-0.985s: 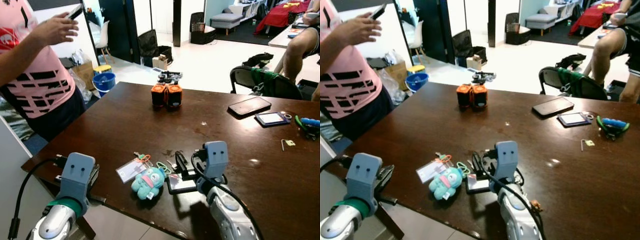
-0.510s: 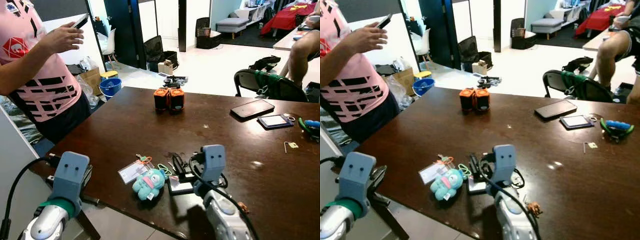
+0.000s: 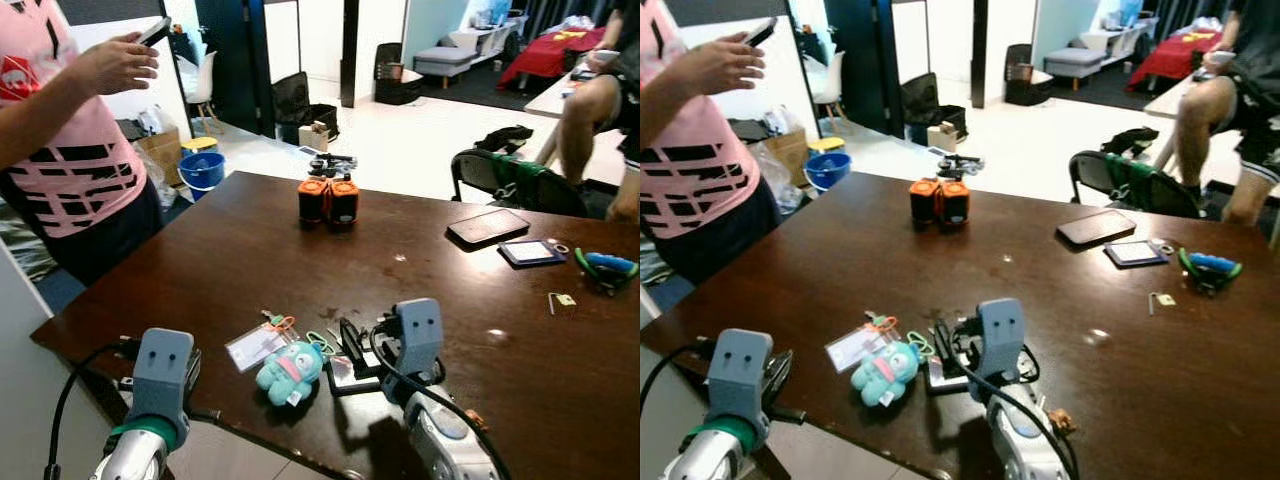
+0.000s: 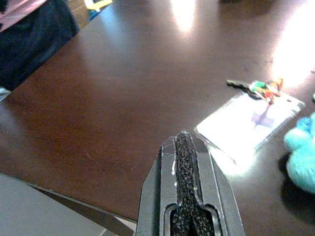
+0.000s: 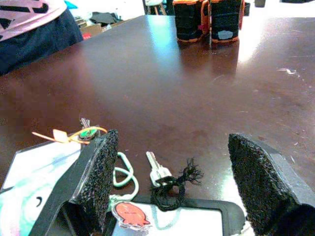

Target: Hang keys on a hook

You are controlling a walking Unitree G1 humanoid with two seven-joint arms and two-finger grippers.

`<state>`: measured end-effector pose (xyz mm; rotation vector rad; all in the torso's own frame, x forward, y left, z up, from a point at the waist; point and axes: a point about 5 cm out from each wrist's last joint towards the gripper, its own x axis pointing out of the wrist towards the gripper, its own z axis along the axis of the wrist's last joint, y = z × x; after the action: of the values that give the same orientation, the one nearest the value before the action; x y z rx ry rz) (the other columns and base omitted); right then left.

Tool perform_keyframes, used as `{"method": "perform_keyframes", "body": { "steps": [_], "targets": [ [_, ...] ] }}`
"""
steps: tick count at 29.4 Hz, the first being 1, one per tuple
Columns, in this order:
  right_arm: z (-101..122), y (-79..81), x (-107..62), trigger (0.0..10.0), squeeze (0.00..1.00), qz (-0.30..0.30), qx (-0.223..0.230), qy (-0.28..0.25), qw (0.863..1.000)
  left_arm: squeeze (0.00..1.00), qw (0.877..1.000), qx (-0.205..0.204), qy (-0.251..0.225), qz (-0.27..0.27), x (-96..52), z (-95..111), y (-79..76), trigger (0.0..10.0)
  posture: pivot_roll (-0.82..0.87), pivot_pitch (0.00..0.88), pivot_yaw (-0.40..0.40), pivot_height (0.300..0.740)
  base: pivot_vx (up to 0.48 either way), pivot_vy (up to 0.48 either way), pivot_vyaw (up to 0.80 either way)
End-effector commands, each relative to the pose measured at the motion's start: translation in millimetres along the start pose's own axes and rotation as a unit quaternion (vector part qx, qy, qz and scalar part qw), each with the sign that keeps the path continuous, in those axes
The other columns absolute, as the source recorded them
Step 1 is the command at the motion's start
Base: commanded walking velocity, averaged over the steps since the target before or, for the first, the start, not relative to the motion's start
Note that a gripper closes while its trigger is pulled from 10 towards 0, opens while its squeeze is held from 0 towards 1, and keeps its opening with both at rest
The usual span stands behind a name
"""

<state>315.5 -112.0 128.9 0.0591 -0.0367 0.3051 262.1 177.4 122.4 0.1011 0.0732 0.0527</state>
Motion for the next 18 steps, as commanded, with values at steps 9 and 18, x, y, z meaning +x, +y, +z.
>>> {"method": "perform_keyframes", "body": {
  "steps": [9,18],
  "targets": [
    [12,33.9,-5.3,10.0,0.00,0.034,0.011,-0.013,0.999,0.00,0.998,0.012,0.000,0.054,-7.8,-8,31.0,10.0,-0.05,0.039,0.163,0.740,0.000,0.000,0.00],
    [2,32.5,-4.2,10.0,0.00,0.025,0.013,-0.007,1.000,0.00,0.991,0.024,-0.038,0.124,-13.1,9,57.3,10.0,-0.02,0.054,0.220,0.740,0.000,0.000,0.00]
  ]
}}
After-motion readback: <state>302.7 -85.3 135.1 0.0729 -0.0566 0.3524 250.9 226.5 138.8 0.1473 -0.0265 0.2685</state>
